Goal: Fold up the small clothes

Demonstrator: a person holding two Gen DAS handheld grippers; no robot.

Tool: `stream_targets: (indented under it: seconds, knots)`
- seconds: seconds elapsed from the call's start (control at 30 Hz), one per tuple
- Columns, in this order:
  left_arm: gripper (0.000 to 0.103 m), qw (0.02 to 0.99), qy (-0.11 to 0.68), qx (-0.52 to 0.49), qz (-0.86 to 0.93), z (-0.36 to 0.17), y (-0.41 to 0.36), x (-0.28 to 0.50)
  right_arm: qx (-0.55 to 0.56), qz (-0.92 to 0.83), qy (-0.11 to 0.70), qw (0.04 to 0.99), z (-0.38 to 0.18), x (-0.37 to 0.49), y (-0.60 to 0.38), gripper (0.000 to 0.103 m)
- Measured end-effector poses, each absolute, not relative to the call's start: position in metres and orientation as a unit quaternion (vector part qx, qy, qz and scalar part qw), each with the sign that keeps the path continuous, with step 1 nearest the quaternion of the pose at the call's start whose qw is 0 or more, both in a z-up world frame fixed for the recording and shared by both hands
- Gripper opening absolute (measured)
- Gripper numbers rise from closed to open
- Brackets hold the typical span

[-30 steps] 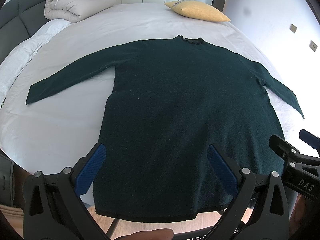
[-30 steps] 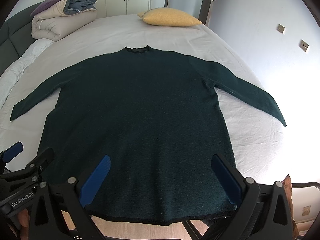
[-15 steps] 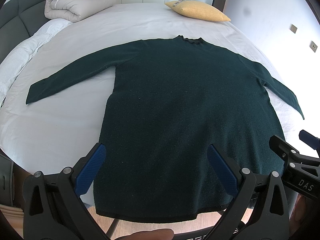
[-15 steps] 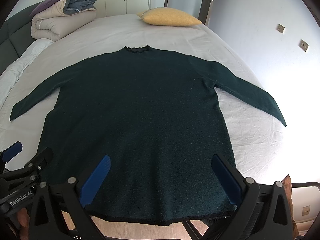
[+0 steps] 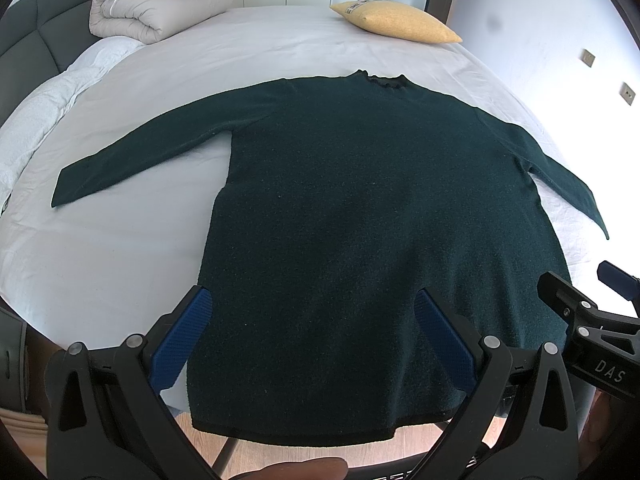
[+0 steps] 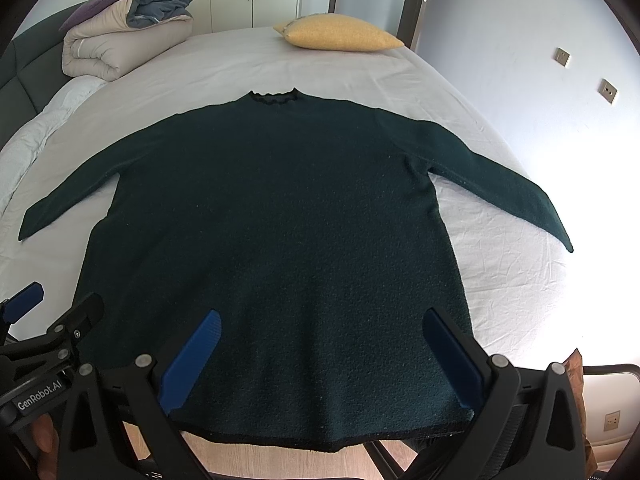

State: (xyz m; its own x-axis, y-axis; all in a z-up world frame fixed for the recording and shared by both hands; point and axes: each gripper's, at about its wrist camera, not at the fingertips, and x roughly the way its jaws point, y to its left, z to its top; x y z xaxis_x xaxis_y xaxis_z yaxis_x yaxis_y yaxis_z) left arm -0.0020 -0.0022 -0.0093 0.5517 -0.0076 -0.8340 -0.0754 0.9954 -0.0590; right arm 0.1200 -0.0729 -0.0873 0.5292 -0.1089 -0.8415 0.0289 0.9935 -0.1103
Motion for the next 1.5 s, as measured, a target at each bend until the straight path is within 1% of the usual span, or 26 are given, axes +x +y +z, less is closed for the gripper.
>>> stream_targets:
  seconds: [1.5]
  knots:
    - [0.103,0.875,0.482,-0.049,0.02,-0.017,0.002,0.003,-0.04,-0.04,0.493,0.868,-0.098,0.126,-0.073,0.103]
